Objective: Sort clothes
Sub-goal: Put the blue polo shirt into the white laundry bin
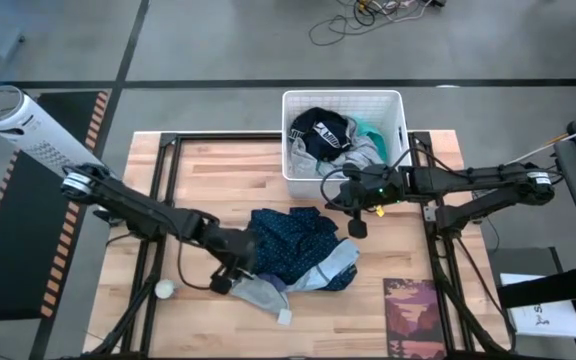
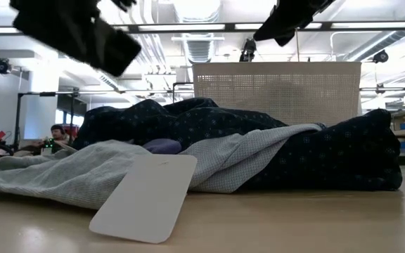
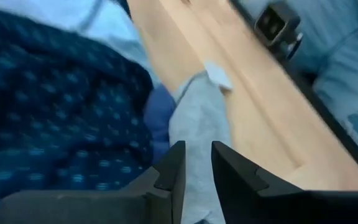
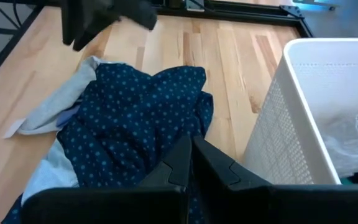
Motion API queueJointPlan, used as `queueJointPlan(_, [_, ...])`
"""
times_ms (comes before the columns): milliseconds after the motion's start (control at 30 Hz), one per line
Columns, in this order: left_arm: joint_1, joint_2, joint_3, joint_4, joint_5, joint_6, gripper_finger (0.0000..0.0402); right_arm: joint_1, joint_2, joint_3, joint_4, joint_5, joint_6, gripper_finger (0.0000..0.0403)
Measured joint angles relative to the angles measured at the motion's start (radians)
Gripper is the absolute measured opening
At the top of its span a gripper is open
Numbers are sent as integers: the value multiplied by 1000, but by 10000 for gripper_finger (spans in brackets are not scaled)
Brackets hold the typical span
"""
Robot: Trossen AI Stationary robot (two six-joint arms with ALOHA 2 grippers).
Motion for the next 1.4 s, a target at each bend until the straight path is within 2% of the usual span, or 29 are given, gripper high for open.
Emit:
queueJointPlan(100, [1,65,0,5,-1,-27,79,0,0,-2,1,0,0,0])
queueJointPlan(267, [1,112,-1,8,-77,-41,123,0,0,-4,0,0,8,0])
queueJointPlan(567, [3,21,-1,4,-318,-77,224,0,0,-4,1,-1,8,0])
queueJointPlan(700, [6,25,-1,4,-351,-89,261,12,6,-4,0,-7,60,0])
queueJointPlan(800, [6,26,-1,-16,-355,-86,275,64,40,-4,-1,-18,64,12])
queueJointPlan(933, [7,-10,-1,-15,-387,-75,271,143,101,-4,10,-2,132,60])
queueJointPlan(1133, [8,-137,-1,-14,-501,-22,234,246,222,-4,103,76,249,168])
queueJointPlan(1267, [8,-238,-1,-7,-558,-12,211,267,315,-4,163,89,351,233])
queueJointPlan(1400, [8,-320,-1,-5,-565,-15,195,269,409,25,175,89,423,281])
